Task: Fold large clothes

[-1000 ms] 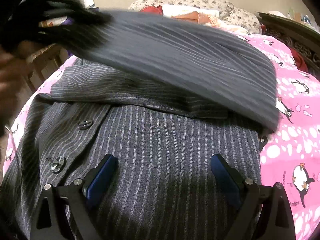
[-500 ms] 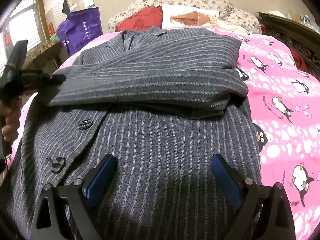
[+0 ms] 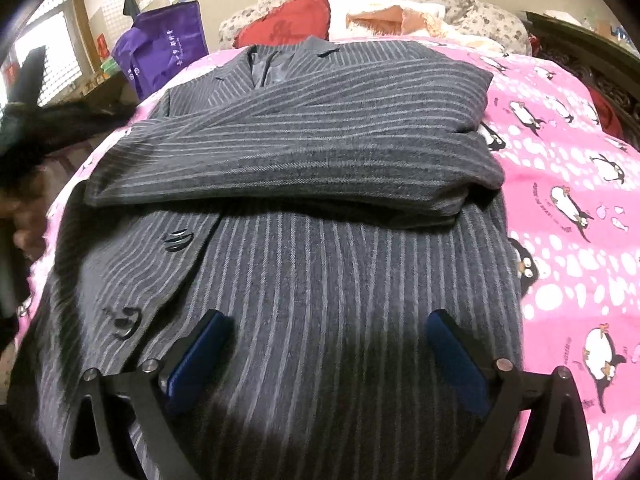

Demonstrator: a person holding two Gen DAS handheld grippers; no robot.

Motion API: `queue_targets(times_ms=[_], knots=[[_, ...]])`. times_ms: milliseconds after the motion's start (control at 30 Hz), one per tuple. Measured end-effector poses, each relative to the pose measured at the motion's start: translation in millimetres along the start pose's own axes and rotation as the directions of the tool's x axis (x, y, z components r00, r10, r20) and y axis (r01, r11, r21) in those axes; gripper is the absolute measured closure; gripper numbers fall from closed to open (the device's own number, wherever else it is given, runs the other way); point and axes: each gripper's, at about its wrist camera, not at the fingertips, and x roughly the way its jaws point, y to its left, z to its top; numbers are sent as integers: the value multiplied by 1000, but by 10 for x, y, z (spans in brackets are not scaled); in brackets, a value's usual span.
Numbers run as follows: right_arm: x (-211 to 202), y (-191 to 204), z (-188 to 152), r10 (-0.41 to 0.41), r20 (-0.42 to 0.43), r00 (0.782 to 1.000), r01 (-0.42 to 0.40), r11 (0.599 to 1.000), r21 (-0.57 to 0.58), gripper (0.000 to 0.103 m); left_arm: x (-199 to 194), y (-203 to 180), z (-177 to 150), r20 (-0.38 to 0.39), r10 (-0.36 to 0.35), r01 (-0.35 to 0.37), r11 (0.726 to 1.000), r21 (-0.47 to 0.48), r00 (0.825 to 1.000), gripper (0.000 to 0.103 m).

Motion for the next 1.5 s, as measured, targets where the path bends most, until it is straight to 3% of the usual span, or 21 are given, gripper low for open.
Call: queue_targets(times_ms=[33,67,200,300,400,500,533,667,733,800,867,933,1000,1100,1167,1300,1400,1500], knots=[[-69,-12,2,1,16,1000,-1,1000,-1,24,173,33,-75,-35,79,-78,997,22,996,89],[-156,-52,22,-1,41,999,1,1000,1,33,275,92,-149,-66,114,-112,993,24,991,90],[-512,-326,296,-38,184,982,28,998,56,58,193,215,-315,-8,125,-125,992,-4,992,90],[-424,-484,651,-60,190,980,42,995,93,75,162,245,-328,4,144,-144,989,-21,990,90],[-161,-531,889,-6,177,984,-12,994,104,76,113,296,-361,8,149,-148,988,-48,989,90],[365,-670,811,-109,-24,994,111,990,87,76,112,329,-374,12,160,-159,985,-62,987,90],[410,-753,724,-79,-32,996,82,991,104,77,115,331,-371,12,163,-162,985,-64,987,90],[206,-867,700,-109,-56,992,114,988,107,77,127,319,-365,15,190,-188,980,-68,982,90],[20,-897,797,-137,-6,991,136,982,127,77,106,317,-371,22,204,-203,977,-71,979,90],[-184,-857,959,-88,100,991,74,988,132,77,89,336,-381,26,207,-204,976,-80,978,90],[-191,-738,1157,-13,138,990,0,995,95,77,90,347,-381,25,211,-208,974,-84,977,90],[71,-637,1342,6,83,996,-8,1000,28,77,100,352,-382,20,215,-212,974,-84,976,90],[450,-746,1528,-84,17,996,84,996,20,78,114,352,-376,17,219,-217,973,-86,976,90],[780,-1144,1739,-164,-4,986,162,974,160,77,141,356,-359,10,218,-217,973,-84,976,90],[878,-1292,1791,-142,-34,989,146,962,229,76,152,354,-353,9,219,-218,972,-84,976,90],[696,-1183,1838,-167,-14,986,167,976,142,77,172,371,-346,6,219,-217,972,-93,976,90],[294,-1144,1791,-188,102,977,172,974,148,77,171,368,-347,5,219,-218,972,-94,976,90],[-16,-920,1637,-79,182,980,59,992,113,77,171,368,-347,6,220,-219,971,-93,975,90]])
